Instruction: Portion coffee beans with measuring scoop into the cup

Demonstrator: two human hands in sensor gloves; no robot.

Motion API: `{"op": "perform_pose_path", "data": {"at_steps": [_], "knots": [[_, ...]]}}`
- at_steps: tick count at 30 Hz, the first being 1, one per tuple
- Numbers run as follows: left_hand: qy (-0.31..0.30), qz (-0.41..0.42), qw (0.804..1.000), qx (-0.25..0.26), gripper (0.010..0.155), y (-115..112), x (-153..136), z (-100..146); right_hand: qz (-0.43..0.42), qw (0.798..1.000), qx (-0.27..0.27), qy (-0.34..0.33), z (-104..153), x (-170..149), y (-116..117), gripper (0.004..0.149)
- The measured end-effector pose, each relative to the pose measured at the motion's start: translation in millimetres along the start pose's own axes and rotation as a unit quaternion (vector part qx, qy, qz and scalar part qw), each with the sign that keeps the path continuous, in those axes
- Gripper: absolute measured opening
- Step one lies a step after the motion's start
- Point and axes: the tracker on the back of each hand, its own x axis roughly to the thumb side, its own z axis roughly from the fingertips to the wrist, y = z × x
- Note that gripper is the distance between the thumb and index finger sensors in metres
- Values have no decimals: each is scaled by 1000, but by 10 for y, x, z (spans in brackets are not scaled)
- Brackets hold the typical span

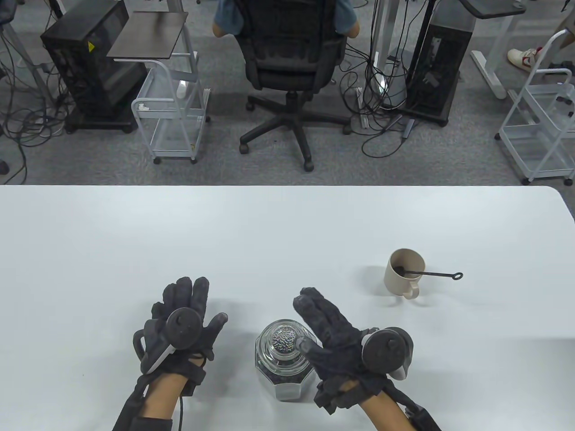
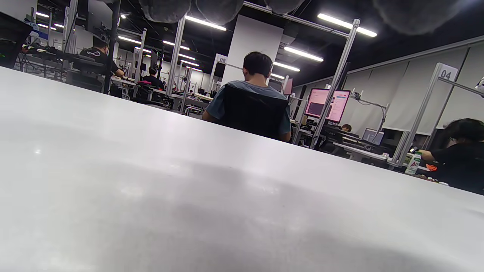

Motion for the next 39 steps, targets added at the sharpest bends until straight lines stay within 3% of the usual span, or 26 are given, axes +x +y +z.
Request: {"op": "perform_pose_path", "data": {"at_steps": [6, 24, 30, 39], "knots": [[-1, -6, 1000, -5, 86, -13, 10, 0, 64, 996, 62, -12, -3, 35, 191, 72], [-12, 7, 1000, -7, 85, -13, 65, 20, 121, 988, 97, -15, -15, 55, 212, 75], [-15, 9, 1000, -8, 85, -12, 83, 14, 114, 990, 85, -19, -17, 58, 225, 75], [-18, 15, 1000, -9, 84, 5, 103, 32, 86, 996, 17, -30, -4, 92, 157, 74]]}}
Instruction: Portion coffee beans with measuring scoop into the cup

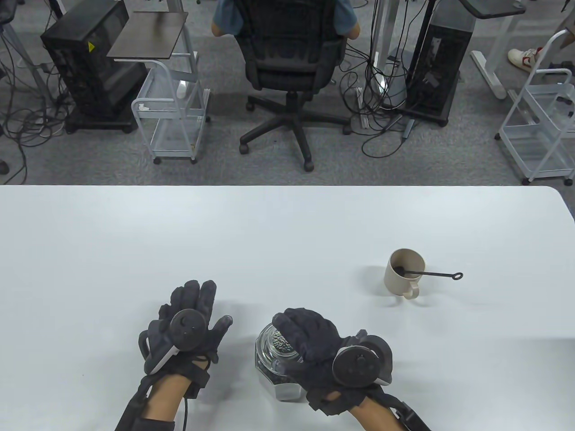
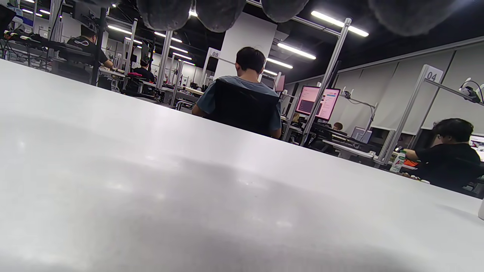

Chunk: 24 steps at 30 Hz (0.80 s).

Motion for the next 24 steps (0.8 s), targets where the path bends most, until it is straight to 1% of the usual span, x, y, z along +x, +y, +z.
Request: {"op": "perform_pose_path", "data": {"at_steps": [4, 7, 11, 14, 17, 21, 24], "knots": [[2, -1, 1000, -7, 84, -5, 1, 3, -19, 999, -47, 13, 2, -8, -177, 74], [4, 0, 1000, -7, 84, 6, 1, 8, -4, 996, -85, 35, 21, -93, -351, 74], [6, 5, 1000, -10, 84, -1, -8, 8, 27, 991, -110, 75, 51, -280, -547, 73], [8, 7, 1000, -12, 84, 11, -12, 13, 73, 987, -103, 104, 86, -447, -686, 73], [7, 12, 1000, -9, 84, 24, -16, 23, 115, 981, -77, 139, 119, -625, -800, 73], [10, 14, 1000, -15, 84, 9, -25, 16, 128, 973, -52, 184, 162, -800, -873, 73], [11, 16, 1000, -16, 84, 17, -29, 24, 126, 965, -12, 230, 199, -940, -897, 73]]}}
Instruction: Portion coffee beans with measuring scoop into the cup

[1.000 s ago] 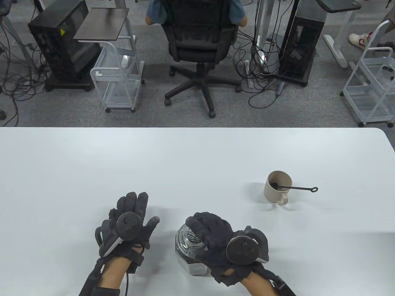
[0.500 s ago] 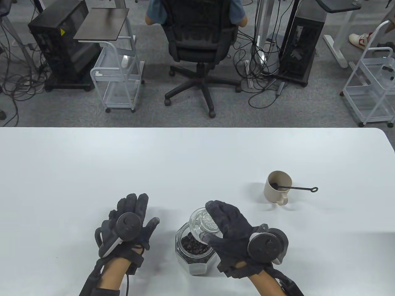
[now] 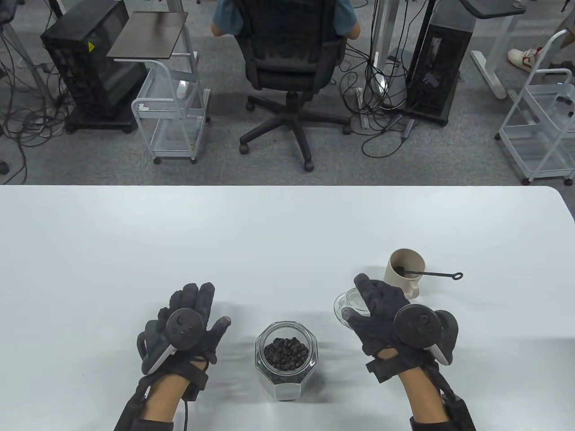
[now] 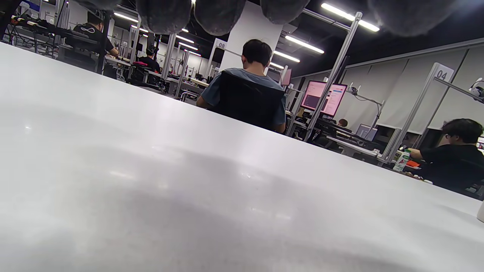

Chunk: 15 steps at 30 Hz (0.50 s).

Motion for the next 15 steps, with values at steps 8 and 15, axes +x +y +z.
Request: {"op": "perform_pose_path", "data": {"at_steps": [8, 15], "knots": [[2, 11, 1000, -1, 84, -4, -19, -6, 37, 989, 117, 76, -50, -258, 214, 74], [5, 13, 1000, -12, 83, -21, -25, -17, 43, 983, 151, 94, -73, -369, 379, 77]]}}
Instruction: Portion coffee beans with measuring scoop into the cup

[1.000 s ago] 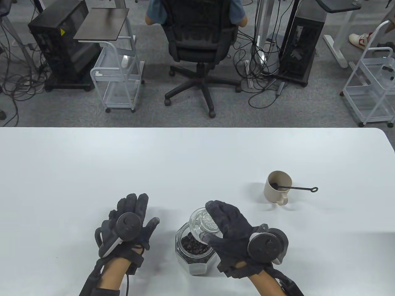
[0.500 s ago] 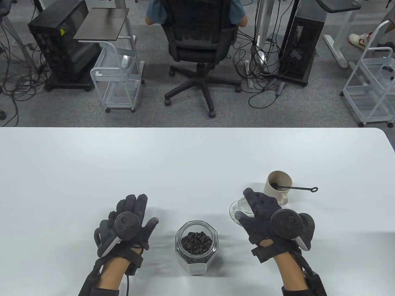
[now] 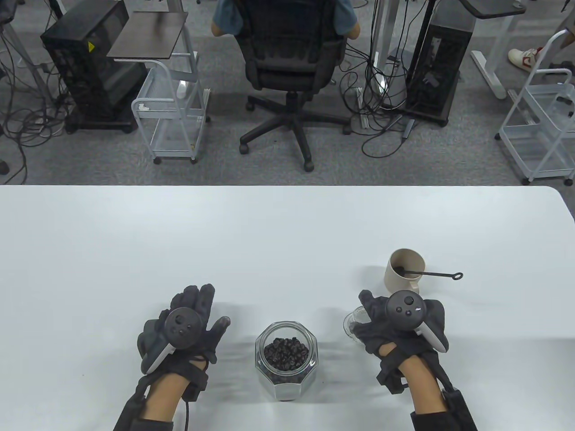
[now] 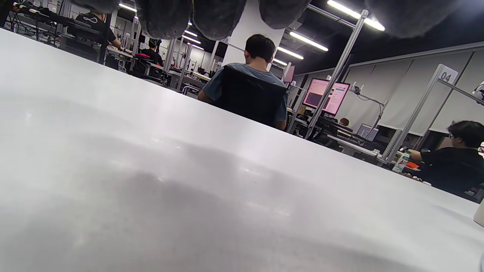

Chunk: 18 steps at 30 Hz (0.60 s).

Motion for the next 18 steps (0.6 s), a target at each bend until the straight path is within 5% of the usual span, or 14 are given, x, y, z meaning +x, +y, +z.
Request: {"op": "perform_pose_path", "data": {"at_steps": [18], "knots": [[-5, 19, 1000, 2, 82, -12, -7, -5, 61, 997, 35, 18, -44, -35, 122, 78]]}}
